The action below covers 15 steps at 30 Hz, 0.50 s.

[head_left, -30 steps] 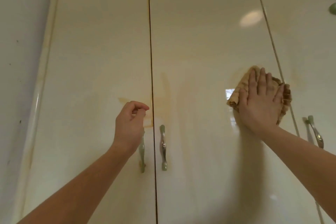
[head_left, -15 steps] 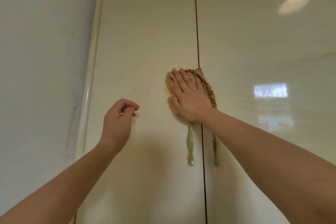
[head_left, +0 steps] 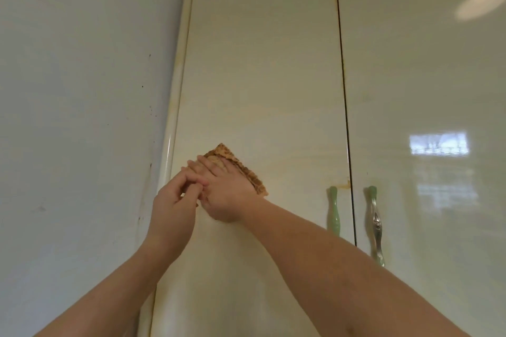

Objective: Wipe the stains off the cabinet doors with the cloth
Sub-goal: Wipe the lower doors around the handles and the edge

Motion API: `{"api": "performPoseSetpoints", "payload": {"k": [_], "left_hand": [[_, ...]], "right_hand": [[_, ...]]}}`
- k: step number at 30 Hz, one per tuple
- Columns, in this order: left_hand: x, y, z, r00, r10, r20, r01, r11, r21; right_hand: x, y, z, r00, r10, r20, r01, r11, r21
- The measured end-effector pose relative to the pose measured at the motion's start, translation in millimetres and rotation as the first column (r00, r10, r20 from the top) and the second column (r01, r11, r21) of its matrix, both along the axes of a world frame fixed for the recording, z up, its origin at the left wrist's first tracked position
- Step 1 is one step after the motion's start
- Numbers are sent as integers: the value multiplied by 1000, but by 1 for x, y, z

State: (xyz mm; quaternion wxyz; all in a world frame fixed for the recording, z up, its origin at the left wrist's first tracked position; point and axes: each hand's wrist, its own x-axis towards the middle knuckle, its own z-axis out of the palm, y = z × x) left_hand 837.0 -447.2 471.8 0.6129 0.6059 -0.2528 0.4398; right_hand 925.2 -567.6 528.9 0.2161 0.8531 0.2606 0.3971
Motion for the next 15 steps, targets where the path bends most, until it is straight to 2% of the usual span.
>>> {"api": "performPoseSetpoints", "payload": {"k": [3, 6, 8, 12, 15], "left_hand": [[0, -1, -5, 999, 7, -42, -7, 1000, 0], [-3, -19, -1, 998, -24, -58, 25, 1000, 8], [-7, -31, 4, 998, -44, -34, 44, 999, 8], [-13, -60, 12, 994, -105, 38, 104, 994, 41], [-14, -82, 9, 987, -161, 29, 160, 986, 38]], "right_hand": [[-3, 1, -11, 999, -20, -30, 18, 998, -59], [-20, -20, -21, 994, -113, 10, 112, 966, -231], [-35, -41, -8, 994, -109, 17, 110, 963, -245], [-78, -113, 55, 993, -52, 110, 52, 999, -1], [-99, -168, 70, 969, -122, 214, 81, 978, 191]]}}
